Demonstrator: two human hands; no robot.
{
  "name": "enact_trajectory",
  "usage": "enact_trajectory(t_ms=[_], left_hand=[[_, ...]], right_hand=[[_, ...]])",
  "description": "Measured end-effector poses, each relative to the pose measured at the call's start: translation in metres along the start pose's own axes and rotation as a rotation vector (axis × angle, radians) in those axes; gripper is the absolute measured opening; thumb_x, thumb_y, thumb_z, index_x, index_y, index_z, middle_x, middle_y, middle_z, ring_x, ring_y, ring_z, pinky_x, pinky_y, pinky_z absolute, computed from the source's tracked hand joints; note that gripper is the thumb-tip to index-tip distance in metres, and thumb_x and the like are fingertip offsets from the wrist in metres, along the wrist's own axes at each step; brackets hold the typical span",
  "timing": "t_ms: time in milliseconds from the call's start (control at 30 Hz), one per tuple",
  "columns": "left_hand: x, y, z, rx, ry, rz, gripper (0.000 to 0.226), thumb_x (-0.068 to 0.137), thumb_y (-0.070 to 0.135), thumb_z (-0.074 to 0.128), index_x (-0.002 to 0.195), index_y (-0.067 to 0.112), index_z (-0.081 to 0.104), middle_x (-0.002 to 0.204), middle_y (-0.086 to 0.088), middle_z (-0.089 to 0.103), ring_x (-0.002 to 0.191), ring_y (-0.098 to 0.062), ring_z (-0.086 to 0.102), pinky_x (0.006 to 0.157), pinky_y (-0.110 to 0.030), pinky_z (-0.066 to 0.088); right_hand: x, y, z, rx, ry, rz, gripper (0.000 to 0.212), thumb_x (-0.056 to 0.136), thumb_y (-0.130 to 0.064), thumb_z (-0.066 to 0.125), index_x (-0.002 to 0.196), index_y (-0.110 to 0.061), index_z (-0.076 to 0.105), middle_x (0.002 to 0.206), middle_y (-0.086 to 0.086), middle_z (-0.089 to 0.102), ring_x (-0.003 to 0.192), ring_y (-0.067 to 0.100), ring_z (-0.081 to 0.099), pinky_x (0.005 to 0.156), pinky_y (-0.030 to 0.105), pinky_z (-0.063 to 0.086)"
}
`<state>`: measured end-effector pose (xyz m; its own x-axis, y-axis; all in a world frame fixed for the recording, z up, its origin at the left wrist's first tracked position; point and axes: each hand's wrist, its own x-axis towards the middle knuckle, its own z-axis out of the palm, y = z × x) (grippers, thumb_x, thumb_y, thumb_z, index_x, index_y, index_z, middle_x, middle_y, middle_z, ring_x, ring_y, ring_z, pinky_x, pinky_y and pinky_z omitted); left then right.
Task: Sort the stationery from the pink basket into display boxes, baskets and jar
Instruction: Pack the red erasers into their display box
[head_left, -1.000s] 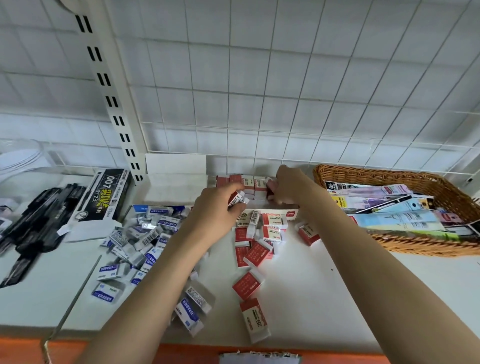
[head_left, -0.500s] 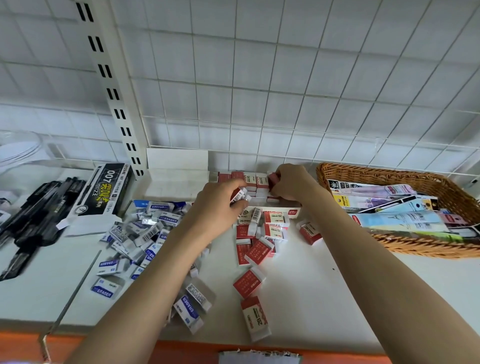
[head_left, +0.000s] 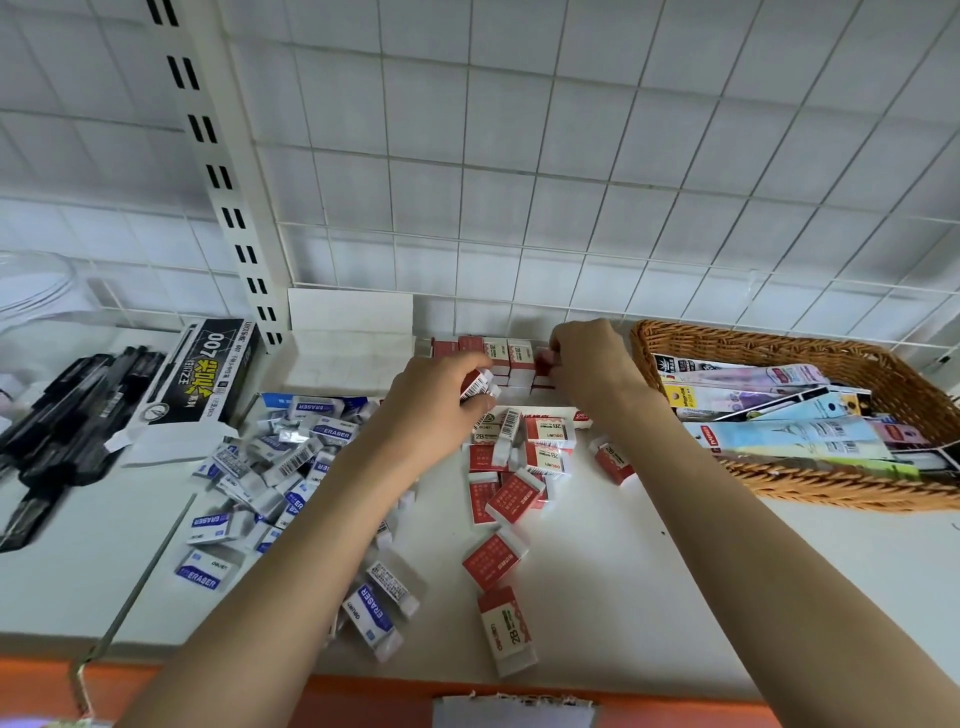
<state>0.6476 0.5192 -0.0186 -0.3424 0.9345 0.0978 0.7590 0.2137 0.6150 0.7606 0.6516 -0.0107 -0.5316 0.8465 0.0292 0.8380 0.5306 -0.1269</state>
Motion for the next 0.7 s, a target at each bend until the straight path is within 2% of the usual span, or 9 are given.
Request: enact_trajectory(t_ms=[67, 167, 333, 433, 567, 700], left_hand=[[0.0, 0.001, -0.001, -0.006, 0.0, -0.003, 0.046, 0.088, 0.026, 0.063, 0.133, 0.022, 0.052, 0.126, -0.006, 0.061, 0.109, -0.021, 0.059, 0.092, -0.029, 0.045], [0.0, 0.002, -0.001, -0.003, 0.013, 0.008, 0.046, 0.088, 0.025, 0.064, 0.132, 0.022, 0.053, 0.129, -0.005, 0.059, 0.112, -0.02, 0.058, 0.095, -0.029, 0.044], [0.0, 0.003, -0.001, 0.0, 0.016, 0.005, 0.045, 0.088, 0.023, 0.064, 0.131, 0.023, 0.054, 0.13, -0.003, 0.058, 0.113, -0.02, 0.058, 0.093, -0.027, 0.043], [-0.001, 0.003, 0.0, 0.007, 0.015, 0.004, 0.044, 0.088, 0.022, 0.064, 0.131, 0.023, 0.054, 0.131, -0.003, 0.058, 0.114, -0.019, 0.058, 0.094, -0.026, 0.043], [-0.002, 0.002, 0.0, 0.016, 0.01, 0.005, 0.044, 0.088, 0.022, 0.064, 0.131, 0.023, 0.054, 0.131, -0.003, 0.058, 0.115, -0.019, 0.057, 0.094, -0.026, 0.042], [-0.001, 0.003, -0.001, 0.04, 0.004, 0.002, 0.044, 0.088, 0.024, 0.065, 0.131, 0.022, 0.055, 0.128, -0.005, 0.06, 0.112, -0.021, 0.058, 0.095, -0.03, 0.045]], right_hand=[[-0.002, -0.001, 0.001, -0.033, -0.064, -0.065, 0.019, 0.095, -0.009, 0.046, 0.105, -0.003, 0.061, 0.106, 0.012, 0.062, 0.092, 0.025, 0.058, 0.071, 0.027, 0.045], [-0.005, 0.006, 0.0, -0.033, -0.142, -0.121, 0.026, 0.091, -0.003, 0.042, 0.109, -0.005, 0.062, 0.108, 0.009, 0.062, 0.1, 0.025, 0.06, 0.074, 0.027, 0.047], [-0.006, 0.012, 0.005, 0.014, -0.099, -0.091, 0.038, 0.089, 0.003, 0.042, 0.12, -0.012, 0.06, 0.116, 0.01, 0.062, 0.102, 0.028, 0.06, 0.074, 0.026, 0.048], [-0.004, 0.008, 0.009, 0.077, -0.05, -0.065, 0.038, 0.091, 0.003, 0.039, 0.121, -0.011, 0.056, 0.11, 0.013, 0.062, 0.096, 0.031, 0.06, 0.071, 0.029, 0.049], [-0.009, 0.005, 0.012, 0.183, -0.026, -0.013, 0.03, 0.093, 0.002, 0.042, 0.121, -0.006, 0.039, 0.098, 0.016, 0.057, 0.081, 0.03, 0.056, 0.066, 0.037, 0.05], [-0.012, 0.003, 0.009, 0.19, -0.081, -0.022, 0.032, 0.089, 0.004, 0.045, 0.12, -0.003, 0.037, 0.102, 0.019, 0.057, 0.078, 0.028, 0.053, 0.065, 0.036, 0.049]])
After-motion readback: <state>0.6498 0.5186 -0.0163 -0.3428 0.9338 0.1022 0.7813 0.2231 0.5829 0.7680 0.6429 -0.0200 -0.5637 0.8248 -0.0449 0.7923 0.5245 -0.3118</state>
